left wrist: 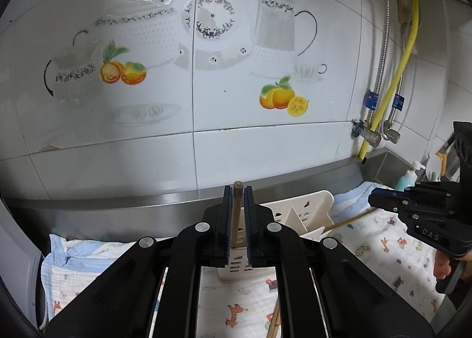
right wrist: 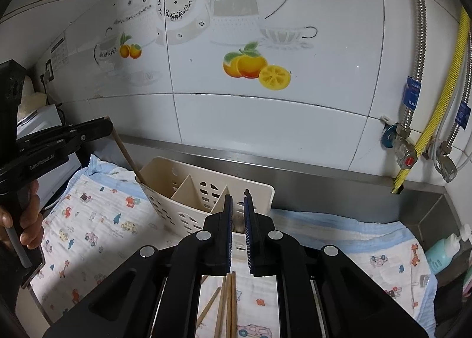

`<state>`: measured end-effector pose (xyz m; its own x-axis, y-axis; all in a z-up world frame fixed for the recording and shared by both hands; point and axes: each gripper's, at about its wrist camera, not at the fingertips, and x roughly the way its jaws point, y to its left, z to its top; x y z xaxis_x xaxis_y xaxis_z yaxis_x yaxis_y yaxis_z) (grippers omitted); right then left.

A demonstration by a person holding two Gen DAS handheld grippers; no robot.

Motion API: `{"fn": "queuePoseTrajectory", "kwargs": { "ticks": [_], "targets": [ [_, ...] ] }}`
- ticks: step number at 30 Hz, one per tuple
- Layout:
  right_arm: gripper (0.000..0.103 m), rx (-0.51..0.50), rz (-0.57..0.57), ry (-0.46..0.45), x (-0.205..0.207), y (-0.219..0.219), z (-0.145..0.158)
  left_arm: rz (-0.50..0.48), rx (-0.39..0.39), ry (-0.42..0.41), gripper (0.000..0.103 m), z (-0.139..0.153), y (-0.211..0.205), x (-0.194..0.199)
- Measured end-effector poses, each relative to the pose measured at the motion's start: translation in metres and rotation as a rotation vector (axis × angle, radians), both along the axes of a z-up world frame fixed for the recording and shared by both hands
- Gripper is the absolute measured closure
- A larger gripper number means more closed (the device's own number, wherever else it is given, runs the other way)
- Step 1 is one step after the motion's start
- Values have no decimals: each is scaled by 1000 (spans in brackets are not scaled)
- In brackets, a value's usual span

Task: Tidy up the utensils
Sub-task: 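Lower the left chopstick into the beige holder while the right tool drops its own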

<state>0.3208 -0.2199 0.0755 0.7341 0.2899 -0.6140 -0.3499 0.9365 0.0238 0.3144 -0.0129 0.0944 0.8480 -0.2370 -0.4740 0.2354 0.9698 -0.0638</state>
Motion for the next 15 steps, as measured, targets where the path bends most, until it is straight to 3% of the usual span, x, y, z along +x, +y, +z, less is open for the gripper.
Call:
{"fn": "queuePoseTrajectory", "kwargs": {
  "ticks": [3,6,9,15],
  "targets": [
    [87,5,-4,-9,-2,-2,3,2,-6,-6,91,4,0,-2],
    [79,1,-10,-24,-8,-4,7,8,-11,-20,74,9,2,-9],
    [75,6,-15,-42,-19,-7,13,7,-16,-34,72,15,4,-18],
    [60,22,-23,-68,-52,-14,18,2,-24,-58,55,19,7,-52]
  ]
}}
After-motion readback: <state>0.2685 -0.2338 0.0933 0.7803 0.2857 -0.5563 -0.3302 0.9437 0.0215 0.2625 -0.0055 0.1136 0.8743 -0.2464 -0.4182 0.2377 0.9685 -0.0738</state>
